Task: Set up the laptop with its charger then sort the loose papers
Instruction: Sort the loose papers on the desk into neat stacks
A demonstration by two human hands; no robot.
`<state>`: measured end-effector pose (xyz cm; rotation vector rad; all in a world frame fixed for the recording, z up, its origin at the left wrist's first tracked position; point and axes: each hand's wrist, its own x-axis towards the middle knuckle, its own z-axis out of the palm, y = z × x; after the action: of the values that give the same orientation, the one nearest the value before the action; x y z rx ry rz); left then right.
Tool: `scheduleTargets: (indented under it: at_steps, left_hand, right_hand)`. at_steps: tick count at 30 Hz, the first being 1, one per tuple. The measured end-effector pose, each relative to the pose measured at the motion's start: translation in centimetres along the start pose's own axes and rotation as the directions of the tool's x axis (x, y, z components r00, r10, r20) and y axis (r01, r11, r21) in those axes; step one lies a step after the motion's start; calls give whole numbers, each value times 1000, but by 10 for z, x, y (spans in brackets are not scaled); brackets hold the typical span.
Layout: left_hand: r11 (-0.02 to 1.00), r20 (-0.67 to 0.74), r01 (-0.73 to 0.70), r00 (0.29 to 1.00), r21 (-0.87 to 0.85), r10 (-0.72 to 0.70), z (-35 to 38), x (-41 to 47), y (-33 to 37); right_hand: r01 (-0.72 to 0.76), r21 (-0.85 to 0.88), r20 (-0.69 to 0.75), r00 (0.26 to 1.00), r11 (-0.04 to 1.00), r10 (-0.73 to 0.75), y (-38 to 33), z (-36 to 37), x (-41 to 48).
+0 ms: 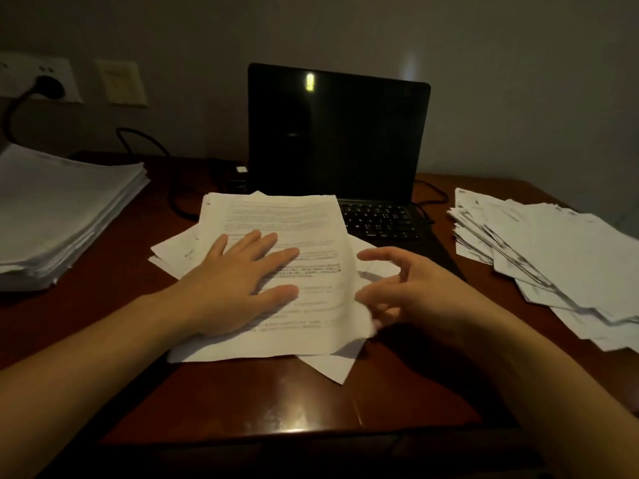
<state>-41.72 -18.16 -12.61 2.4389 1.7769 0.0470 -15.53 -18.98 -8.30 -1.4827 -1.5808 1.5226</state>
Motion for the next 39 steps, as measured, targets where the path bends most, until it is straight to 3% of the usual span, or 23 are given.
scheduleTargets:
  at_steps: [4, 8, 11, 14, 17, 21, 23, 25, 27, 31, 36, 39]
  left_hand:
    - [995, -100, -41, 994, 90, 50, -6, -14, 20]
    - [967, 30, -154, 986, -201, 163, -8, -46, 56]
    - [918, -157, -236, 968, -318, 194, 6, -50, 55]
    - [823, -301, -245, 949, -513, 94, 13, -49, 44]
    - [770, -399, -253, 917, -586, -3, 13, -52, 42]
    - [771, -511, -289, 858, -568, -56, 6, -56, 43]
    - [791, -547, -335, 837, -512, 0, 7, -54, 40]
    - [767, -495, -360, 866, -532, 63, 12, -52, 39]
    - [758, -406, -315, 911, -571, 72, 15, -51, 39]
    - [803, -423, -245, 906, -543, -10, 18, -49, 39]
    - [786, -493, -241, 865, -570, -92, 13, -51, 39]
    - [795, -512, -264, 856, -546, -67, 13, -50, 40]
  right_hand:
    - [38, -38, 66, 997, 999, -36, 11, 8, -11]
    - [147, 51, -9, 989, 988, -146, 19, 15, -18]
    - [206, 85, -84, 976, 975, -199, 22, 21, -15]
    - [255, 23, -171, 954, 967, -248, 23, 29, -9]
    - [280, -19, -216, 936, 960, -278, 26, 33, -8]
    - [294, 78, -172, 945, 953, -277, 30, 24, -11]
    - [305, 130, -148, 947, 943, -286, 31, 21, -14]
    - [338, 158, -137, 938, 928, -318, 30, 23, -17]
    - [389, 150, -150, 918, 909, -368, 28, 26, -17]
    - [454, 107, -214, 879, 884, -426, 25, 33, -14]
    - [417, 21, -317, 865, 909, -389, 30, 32, -12]
    - [362, 13, -314, 887, 932, -340, 33, 30, -10]
